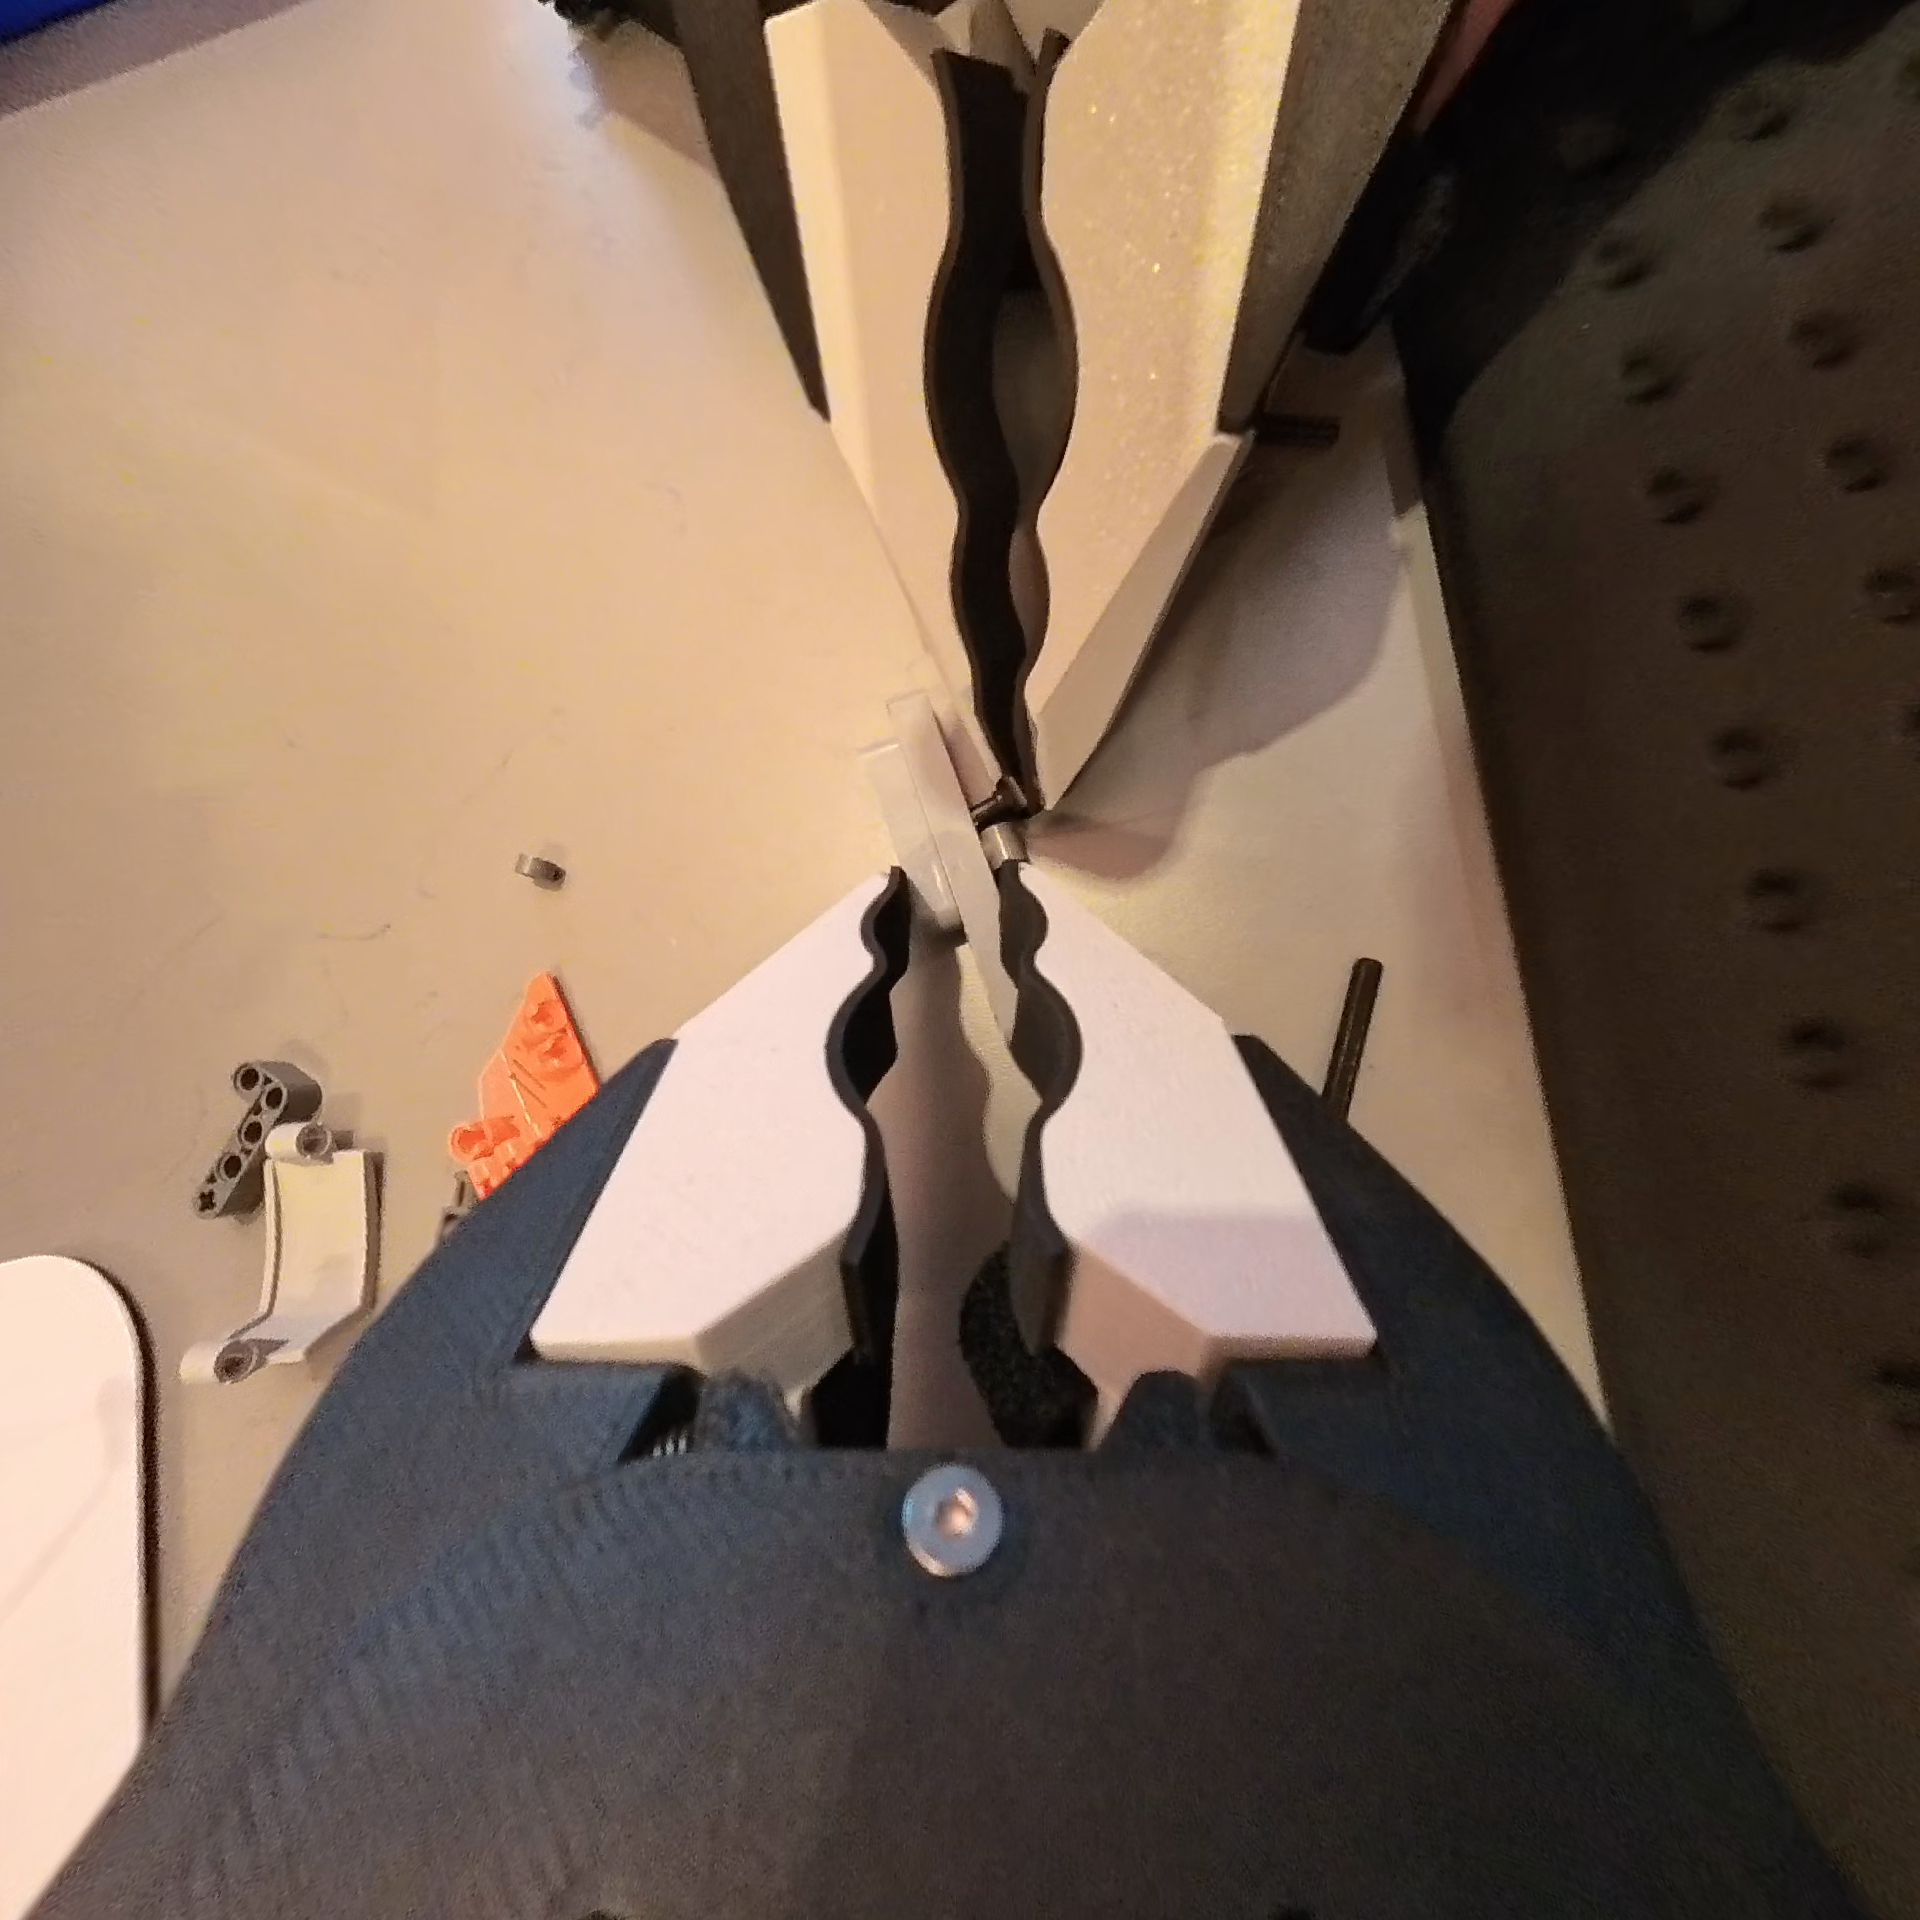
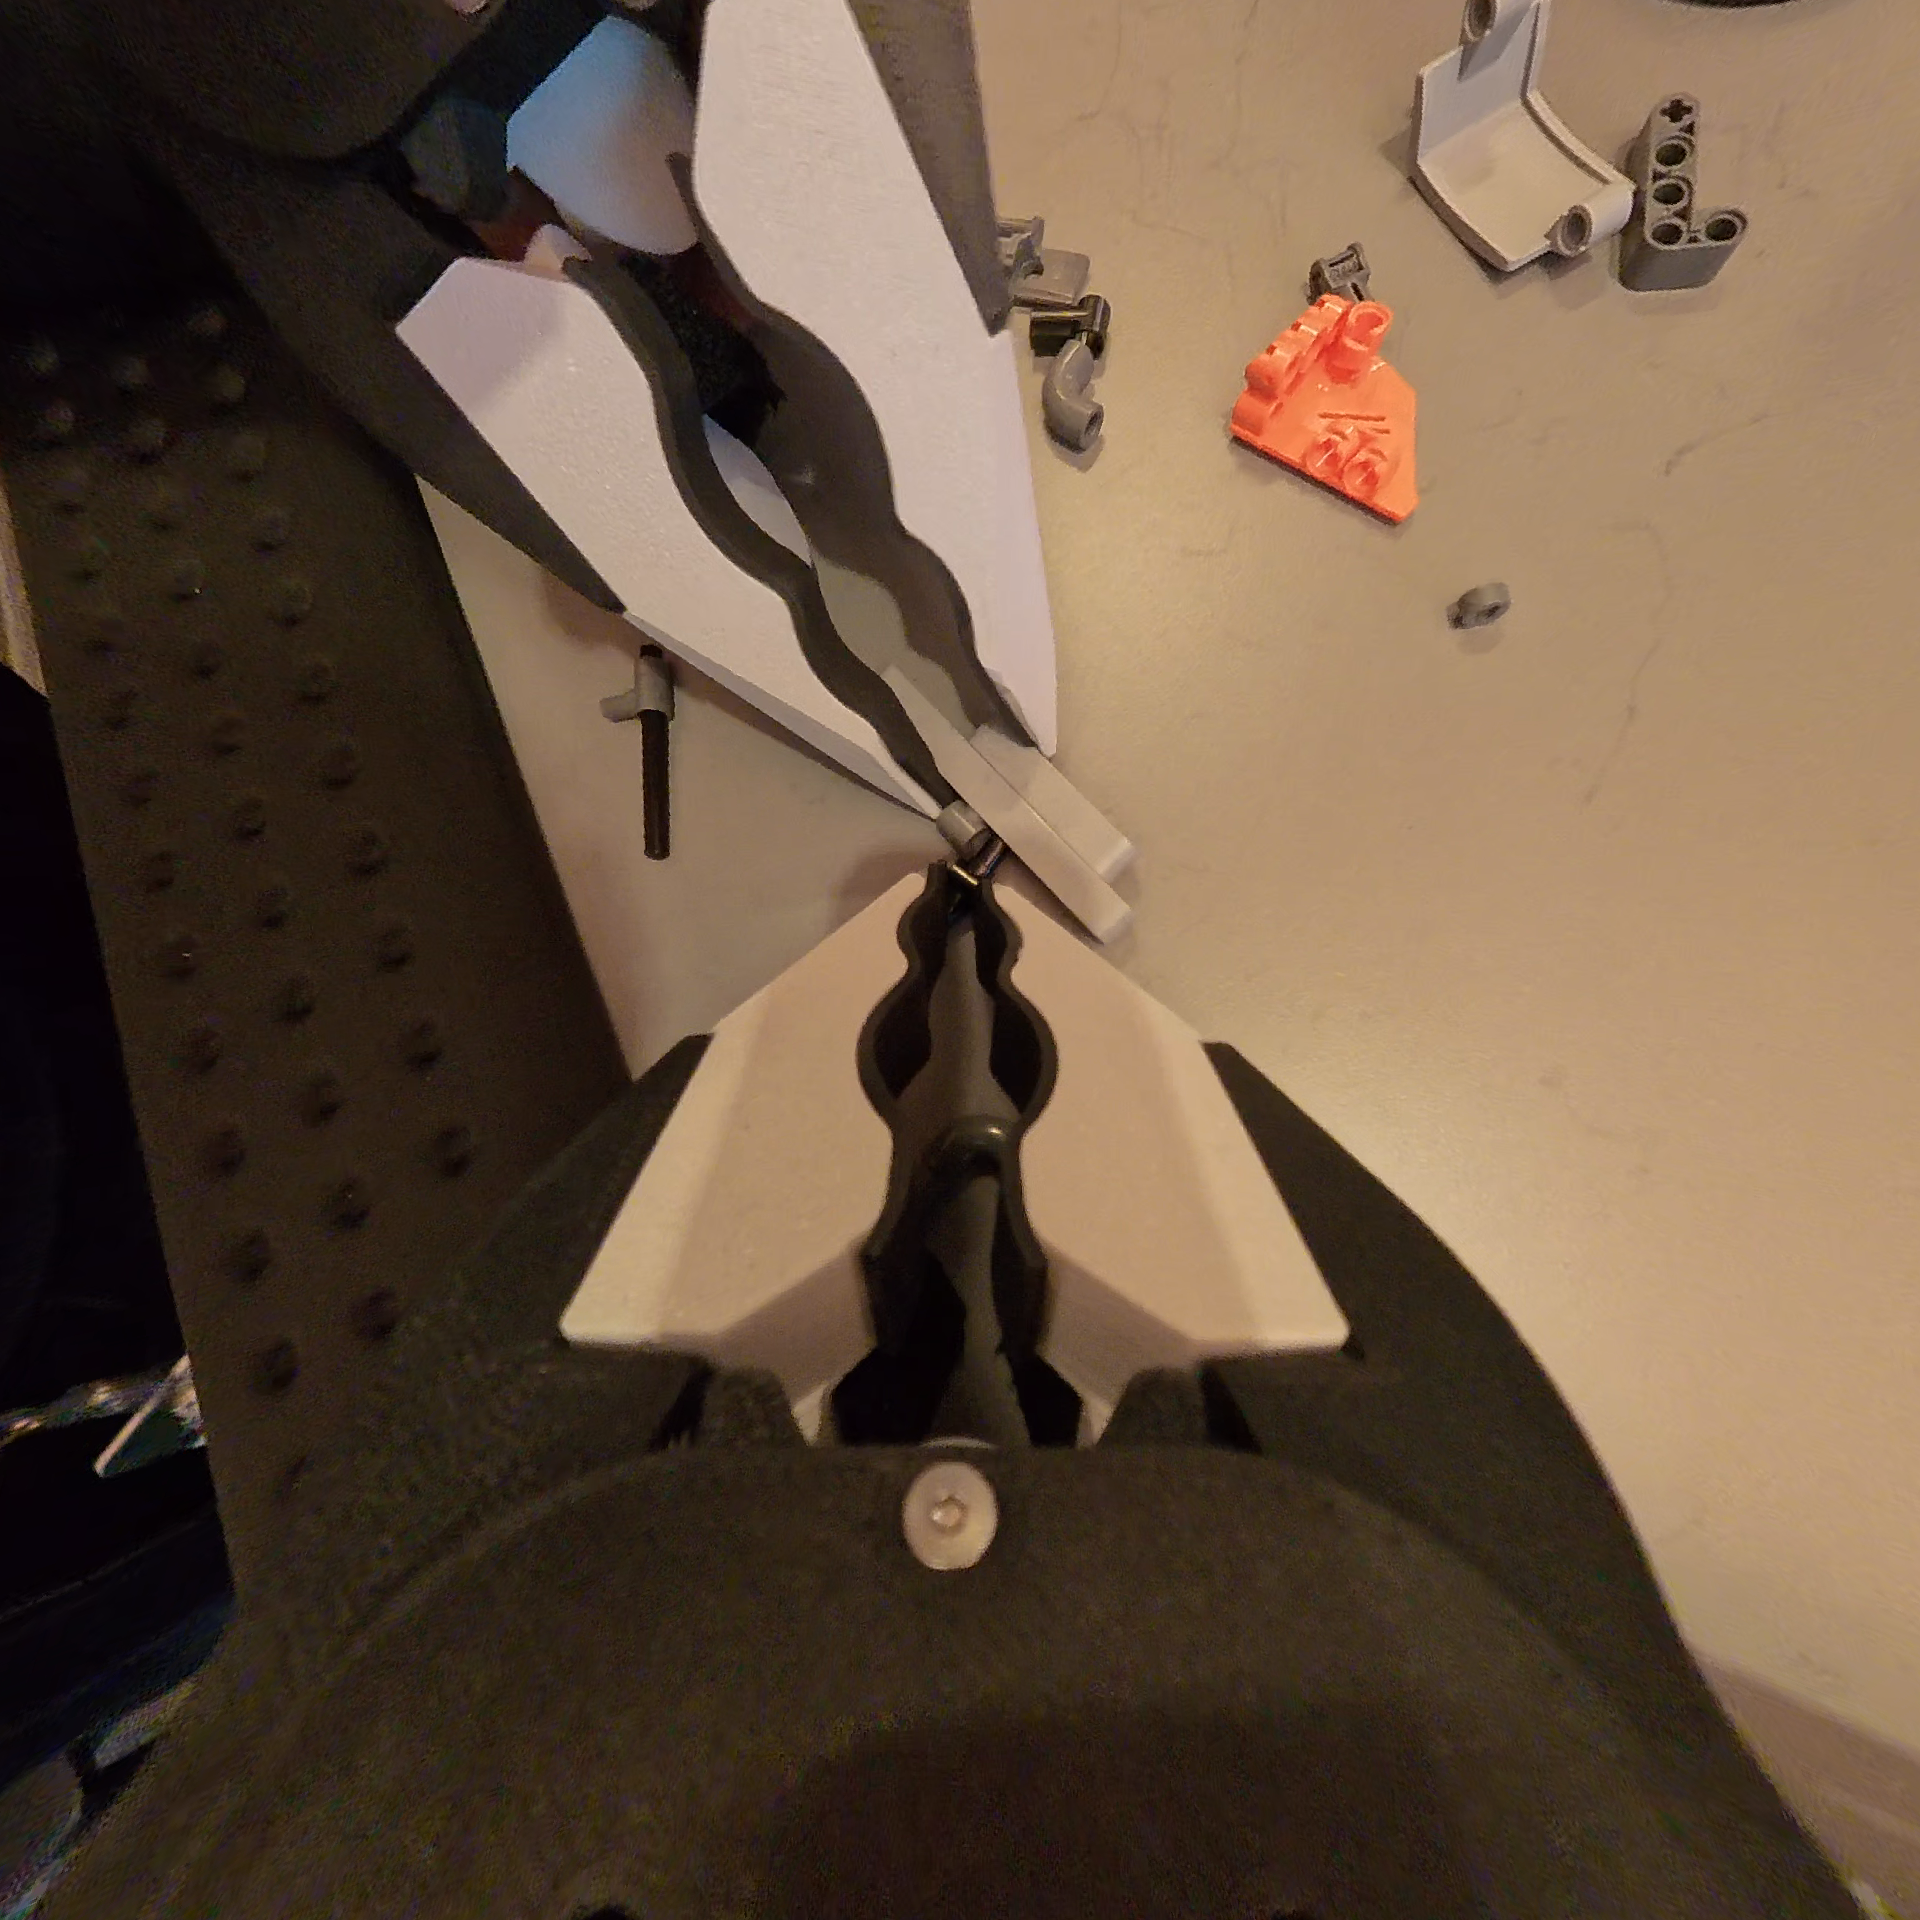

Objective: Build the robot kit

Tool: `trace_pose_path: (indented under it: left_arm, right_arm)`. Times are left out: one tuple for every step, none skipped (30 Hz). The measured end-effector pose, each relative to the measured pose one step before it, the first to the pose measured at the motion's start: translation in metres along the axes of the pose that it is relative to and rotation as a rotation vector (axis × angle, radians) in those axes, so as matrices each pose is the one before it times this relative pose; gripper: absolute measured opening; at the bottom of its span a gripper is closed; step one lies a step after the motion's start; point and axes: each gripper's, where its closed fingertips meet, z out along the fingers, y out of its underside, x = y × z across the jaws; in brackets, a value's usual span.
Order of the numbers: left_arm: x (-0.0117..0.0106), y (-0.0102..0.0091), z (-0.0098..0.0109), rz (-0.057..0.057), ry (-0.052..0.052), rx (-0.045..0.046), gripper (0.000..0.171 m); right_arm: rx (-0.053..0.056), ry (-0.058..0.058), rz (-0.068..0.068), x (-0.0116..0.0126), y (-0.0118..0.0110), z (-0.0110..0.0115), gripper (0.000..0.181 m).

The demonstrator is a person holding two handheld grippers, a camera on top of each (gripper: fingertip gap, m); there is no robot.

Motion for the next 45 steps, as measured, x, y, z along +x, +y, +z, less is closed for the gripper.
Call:
trace_pose_path:
  left_arm:
    - [0.00043,0.00036,-0.00041,0.0004,-0.0025,0.00267,0.015]
    - [0.00028,0.00034,-0.00072,0.0186,-0.011,-0.0073,0.015]
    - [0.00018,-0.00004,-0.00018,0.0092,-0.0063,-0.00497,0.015]
    - [0.0003,-0.00006,-0.00005,-0.0024,0.0031,0.00094,0.015]
    - [0.00007,0.00011,-0.00033,-0.0025,0.0047,0.00306,0.015]
    - [-0.00013,0.00024,0.00008,-0.0045,0.0002,-0.00052,0.015]
    - [0.00011,0.00008,0.0,-0.0062,0.0001,-0.00222,0.015]
    - [0.00002,-0.00001,-0.0002,0.0003,-0.0011,0.00037,0.015]
    - [0.00008,0.00006,0.00002,-0.0035,0.0029,0.00144,0.015]
    - [0.00021,-0.00027,0.00019,-0.0082,0.0055,0.00141,0.015]
    - [-0.00093,-0.00013,0.00007,0.0021,-0.0079,-0.00322,0.015]
    - [-0.00009,0.00027,-0.00034,0.0057,-0.0041,-0.00262,0.015]
    - [0.00042,0.00017,-0.00012,-0.006,0.0033,0.00153,0.015]
    - [0.00011,0.00016,0.00018,-0.0019,-0.001,-0.00137,0.015]
    - [0.00006,0.00009,0.0001,-0.0024,0.0015,-0.00185,0.015]
    - [-0.00009,0.00005,0.00007,0.0007,-0.0001,-0.00192,0.015]
    - [-0.00028,-0.00003,0.00002,0.002,-0.005,-0.00266,0.015]
    - [0.00005,-0.00031,-0.00008,-0.0011,-0.004,-0.00108,0.015]
    - [-0.00002,-0.00047,-0.00013,-0.0075,-0.0047,-0.00562,0.015]
    - [-0.00027,0.00008,0.00007,0.0002,-0.0151,-0.01261,0.015]
    - [-0.00033,-0.0001,0.00049,-0.0032,-0.0151,-0.00898,0.015]
    - [0.00015,0.00005,-0.00009,-0.0096,-0.0013,-0.00253,0.015]
    - [-0.00022,0.00019,-0.00034,-0.0091,0.0025,0.00237,0.015]
    - [-0.00061,0.0007,-0.00034,-0.0111,0.002,0.00115,0.015]
    - [-0.0002,0.00028,0.00003,-0.0025,0.0012,0.00271,0.015]
    - [0.00013,0.00001,0.00023,0.0004,0.0007,0.00294,0.015]
    - [-0.00018,-0.00002,0.00015,-0.0088,0.0041,0.00412,0.015]
    - [-0.00029,-0.00004,0.00024,-0.0206,0.0109,0.00798,0.015]
    - [-0.00018,0.00017,0.00033,-0.0223,0.0134,0.01186,0.015]
    - [-0.0003,0.00015,0.00005,-0.0114,0.0098,0.00668,0.015]
    - [-0.00028,-0.00025,-0.00003,-0.0079,0.0056,0.00631,0.015]
    - [0.00021,-0.00019,0.00053,-0.0197,0.0135,0.00775,0.015]
    - [0.00027,0.0003,0.00047,-0.0229,0.0194,0.00766,0.016]
    - [-0.00021,0.00038,-0.00024,-0.0127,0.0129,0.0054,0.016]
    - [0.00012,-0.00009,-0.00025,-0.0104,0.0094,0.0064,0.016]
    - [0.00005,0.00042,0.00012,-0.008,0.007,-0.00099,0.016]
    - [0.0,0.0,0.00002,0.0037,-0.0017,-0.0005,0.016]
    - [0.0002,-0.0001,0.00007,0.0027,-0.0008,0.00016,0.016]
    - [0.00016,-0.00005,0.00002,-0.0059,0.0053,0.00085,0.016]
    - [-0.00001,-0.00011,-0.00023,-0.0075,0.0069,0.00126,0.016]
    - [-0.00012,0.00001,-0.00018,-0.0016,0.0012,0.00039,0.016]
    - [0.00051,-0.00025,-0.0002,0.0025,0.0013,0.00233,0.016]
    - [0.00012,-0.00038,-0.00023,-0.0014,0.0009,0.00272,0.016]
    - [-0.00031,-0.00048,-0.00036,0.0018,-0.0027,0.00192,0.016]
    - [0.00037,-0.0006,-0.00025,0.0106,-0.0035,-0.00024,0.015]
  right_arm:
    - [0.0065,-0.0063,0.0101,-0.00008,-0.00007,0.00007,0.003]
    - [0.001,-0.0018,0.0007,-0.00015,0.00011,-0.00007,0.003]
    - [-0.0026,-0.0006,-0.0015,-0.00015,0.00004,-0.00012,0.002]
    - [-0.002,-0.0021,-0.0003,-0.00003,-0.00009,-0.00001,0.002]
    - [-0.0022,0.0016,-0.0044,0.00002,-0.00015,0.00015,0.002]
    - [-0.0036,0.0047,-0.0054,0.00001,-0.0001,0.00005,0.002]
    - [-0.0034,0.0043,-0.0045,-0.00002,-0.00018,0.00007,0.002]
    - [-0.002,0.0022,-0.0036,-0.00005,0.00002,-0.00001,0.002]
    - [-0.0005,-0.0016,0.0006,0.00012,0.00012,-0.00019,0.002]
    - [0.0022,0.0024,0.0019,0.00066,-0.00013,0.00001,0.002]
    - [0.0014,0.0079,-0.0036,0.00032,-0.0004,0.00029,0.002]
    - [-0.0014,0.0055,-0.0047,-0.00018,-0.00022,0.0002,0.002]
    - [-0.0015,0.0036,-0.0008,0.00006,-0.00003,0.0001,0.002]
    - [-0.0009,0.0052,-0.0052,0.0001,-0.00004,0.00005,0.002]
    - [0.0004,0.0028,-0.0037,0.0001,-0.00004,0.0,0.002]
    - [0.0022,0.0016,-0.0006,0.00006,-0.00022,0.00026,0.002]
    - [-0.0002,0.0062,-0.0049,0.00008,-0.00016,0.00014,0.002]
    - [-0.0042,0.0133,-0.0093,-0.00016,-0.00011,0.0002,0.002]
    - [-0.0024,0.0127,-0.0081,-0.00017,-0.00006,0.00024,0.002]
    - [0.0025,0.0045,0.0,0.00006,0.00006,0.00004,0.002]
    - [0.0033,0.0017,0.004,0.00005,0.00006,-0.00012,0.002]
    - [0.0018,0.0058,0.0034,0.00013,-0.00022,0.00017,0.002]
    - [0.0052,0.0059,0.0064,0.00031,-0.00062,0.00041,0.002]
    - [0.0089,-0.0011,0.0092,0.00033,-0.00049,0.00028,0.002]
    - [0.0045,-0.0042,0.0055,0.00015,0.00006,-0.00011,0.002]
    - [0.0008,-0.0027,0.0018,0.0,0.00013,-0.00013,0.002]
    - [0.0045,-0.0065,0.0056,0.00009,-0.00002,0.00002,0.002]
    - [0.007,-0.008,0.0069,0.00039,-0.00002,-0.00015,0.003]
    - [0.0048,-0.0011,-0.0013,0.00041,-0.00018,-0.00011,0.003]
    - [0.0038,-0.0006,-0.0017,0.00027,-0.00024,-0.00007,0.002]
    - [0.0052,-0.0102,0.0098,0.00014,0.00007,-0.00024,0.003]
    - [0.0048,-0.0094,0.011,0.00047,0.00012,-0.00053,0.003]
    - [0.0031,0.0021,-0.001,0.00072,0.00002,-0.00033,0.003]
    - [0.0001,0.0062,-0.0102,0.00003,-0.00011,0.00007,0.004]
    - [-0.002,0.0047,-0.0149,-0.00078,0.00007,0.00025,0.004]
    - [-0.0019,0.003,-0.0108,-0.00065,0.00019,0.00022,0.005]
    - [-0.0014,-0.0001,-0.0036,-0.00022,0.00017,0.00031,0.005]
    - [-0.0015,0.0008,-0.0028,-0.00016,0.00011,0.00024,0.005]
    - [-0.0021,0.0046,-0.0066,0.00002,0.0,0.00008,0.004]
    - [-0.0029,0.0057,-0.0082,-0.0001,-0.00004,-0.00006,0.004]
    - [-0.0043,0.0018,-0.0043,-0.00031,0.00005,-0.00003,0.004]
    - [-0.0025,-0.0002,-0.0006,-0.00022,0.00014,-0.00007,0.003]
    - [-0.0011,-0.0004,0.0032,0.00012,0.00006,-0.00005,0.003]
    - [-0.0024,-0.0045,0.0046,-0.00025,0.00011,-0.00022,0.003]
    - [-0.0006,-0.0038,0.0033,-0.00007,0.00001,-0.00025,0.003]
